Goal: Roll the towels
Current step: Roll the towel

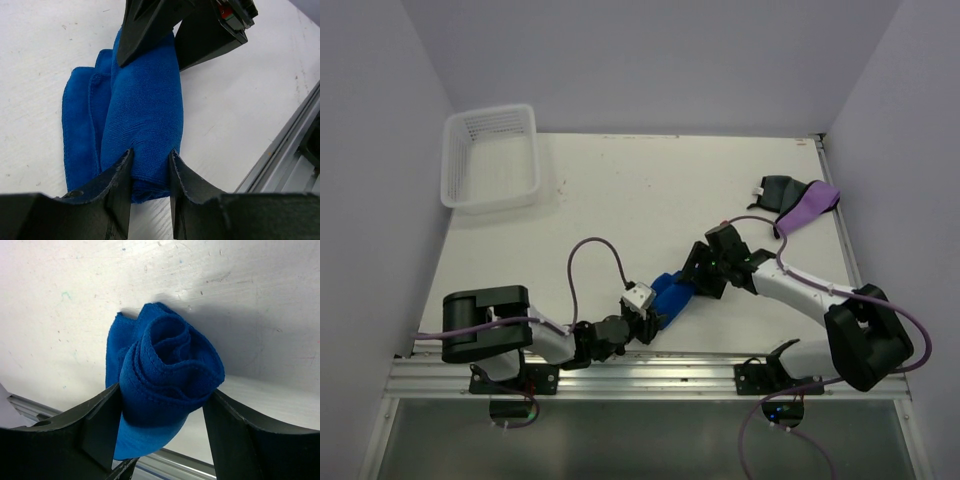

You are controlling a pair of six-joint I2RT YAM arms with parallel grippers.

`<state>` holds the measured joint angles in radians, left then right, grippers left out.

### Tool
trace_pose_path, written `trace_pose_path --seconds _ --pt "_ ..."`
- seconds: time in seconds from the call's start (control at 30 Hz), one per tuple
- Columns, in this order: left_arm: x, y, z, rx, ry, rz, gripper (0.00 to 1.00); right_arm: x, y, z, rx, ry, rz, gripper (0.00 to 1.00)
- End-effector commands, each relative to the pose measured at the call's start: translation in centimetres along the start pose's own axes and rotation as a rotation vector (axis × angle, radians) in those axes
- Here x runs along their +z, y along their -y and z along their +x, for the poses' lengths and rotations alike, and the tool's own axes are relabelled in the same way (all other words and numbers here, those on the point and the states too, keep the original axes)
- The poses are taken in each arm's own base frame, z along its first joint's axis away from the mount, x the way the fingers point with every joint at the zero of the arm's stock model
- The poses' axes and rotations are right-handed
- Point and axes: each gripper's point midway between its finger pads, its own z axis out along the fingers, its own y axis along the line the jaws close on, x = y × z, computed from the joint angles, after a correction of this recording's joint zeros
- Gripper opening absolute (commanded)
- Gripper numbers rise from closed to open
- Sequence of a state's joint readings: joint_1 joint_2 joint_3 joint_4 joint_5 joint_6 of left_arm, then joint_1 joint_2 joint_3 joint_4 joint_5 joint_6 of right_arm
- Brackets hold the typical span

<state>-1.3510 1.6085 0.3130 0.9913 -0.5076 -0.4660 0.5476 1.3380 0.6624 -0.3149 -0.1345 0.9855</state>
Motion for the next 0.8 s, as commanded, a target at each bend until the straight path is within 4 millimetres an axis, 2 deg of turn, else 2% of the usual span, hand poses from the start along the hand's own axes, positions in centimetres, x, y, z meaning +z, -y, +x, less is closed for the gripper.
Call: trace_pose_path --seconds 0.0,0.2,0.37,0.5,0.57,0.77 --pt "-1.2 0.2 2.0 -0.121 -0.072 0.042 0.0 -0.6 -1.8 -1.7 -0.024 0.036 -0.031 0.68" --pt "-1.6 -0.3 2.2 -0.231 -0.077 0.021 0.0 -1.5 -3.6 -3.0 -0.053 0.066 -0.066 0.77" --pt "-2.2 -1.8 2.4 -0.316 -0.082 -0.041 0.0 -2.3 -4.0 -3.2 -0.072 0.083 -0.08 0.82" --pt "-2.6 -3.1 2.4 -0.387 -0.077 -0.097 0.0 -3.0 -3.7 -2.9 -0.067 0.103 -0.102 0.81" --pt "-2.9 -3.7 2.7 -0.403 -0.085 -0.128 0.0 -3.1 -3.1 -2.6 -0.064 0.105 -0.106 0.77" --pt "-3.5 -5.2 3.0 -0.467 -0.079 -0.191 0.0 -3.9 -3.4 -1.9 -0.058 0.124 -0.189 0.7"
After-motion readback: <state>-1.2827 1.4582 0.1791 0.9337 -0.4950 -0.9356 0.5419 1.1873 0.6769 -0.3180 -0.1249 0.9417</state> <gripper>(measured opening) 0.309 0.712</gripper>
